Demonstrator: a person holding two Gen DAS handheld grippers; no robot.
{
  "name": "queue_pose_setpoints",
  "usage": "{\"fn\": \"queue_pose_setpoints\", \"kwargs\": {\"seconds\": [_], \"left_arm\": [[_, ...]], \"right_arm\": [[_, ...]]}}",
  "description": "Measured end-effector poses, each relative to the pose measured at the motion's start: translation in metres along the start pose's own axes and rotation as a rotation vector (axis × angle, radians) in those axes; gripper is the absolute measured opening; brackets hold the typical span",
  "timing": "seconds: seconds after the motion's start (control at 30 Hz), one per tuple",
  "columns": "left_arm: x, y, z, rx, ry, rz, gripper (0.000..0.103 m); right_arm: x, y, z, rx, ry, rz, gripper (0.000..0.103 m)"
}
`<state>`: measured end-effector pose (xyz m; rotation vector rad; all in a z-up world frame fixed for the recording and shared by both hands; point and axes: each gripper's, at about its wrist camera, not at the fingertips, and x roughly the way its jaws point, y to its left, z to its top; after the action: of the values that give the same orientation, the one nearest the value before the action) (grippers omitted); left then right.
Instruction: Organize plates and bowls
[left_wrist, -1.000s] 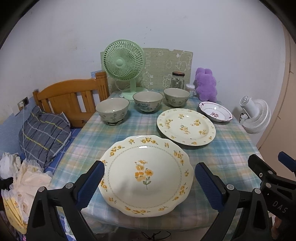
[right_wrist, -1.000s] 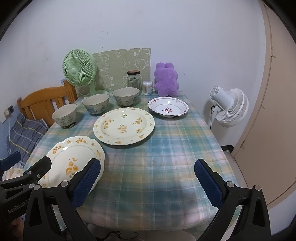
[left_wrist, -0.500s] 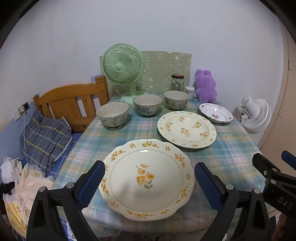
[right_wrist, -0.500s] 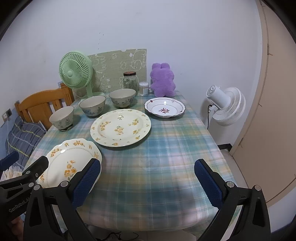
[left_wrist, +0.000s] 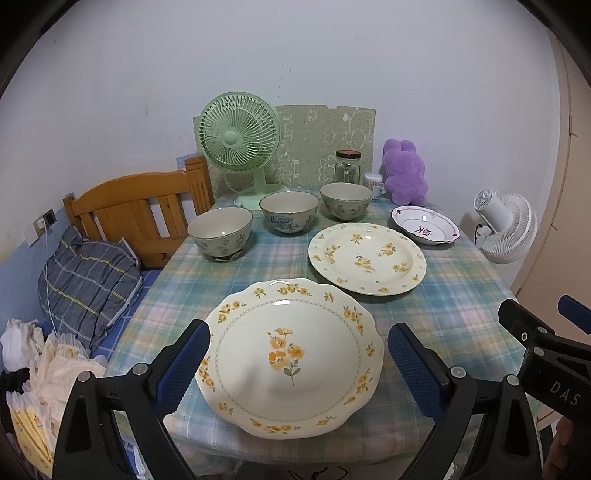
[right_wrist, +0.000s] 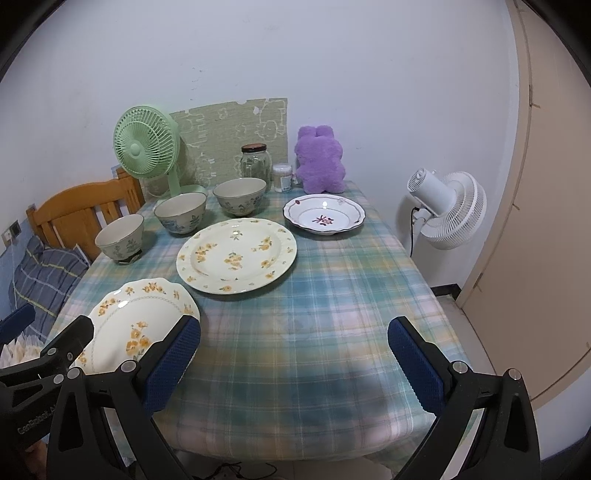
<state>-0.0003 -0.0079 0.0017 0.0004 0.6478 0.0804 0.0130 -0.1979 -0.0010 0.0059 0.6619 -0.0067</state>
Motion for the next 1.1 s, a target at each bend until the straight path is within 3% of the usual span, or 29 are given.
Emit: {"fn": "queue_pose_setpoints", "kwargs": {"seconds": [0.67, 1.1], "left_arm": [[0.002, 0.009, 0.001, -0.008, 0.012, 0.003, 0.098], [0.042, 0.048, 0.022, -0.002, 0.098, -0.029, 0.094]], "right_arm": [[0.001, 0.007, 0.001, 0.005, 0.011, 0.005, 0.102], [0.028, 0.056, 0.020, -0.005, 0.070, 0.016, 0.100]]}}
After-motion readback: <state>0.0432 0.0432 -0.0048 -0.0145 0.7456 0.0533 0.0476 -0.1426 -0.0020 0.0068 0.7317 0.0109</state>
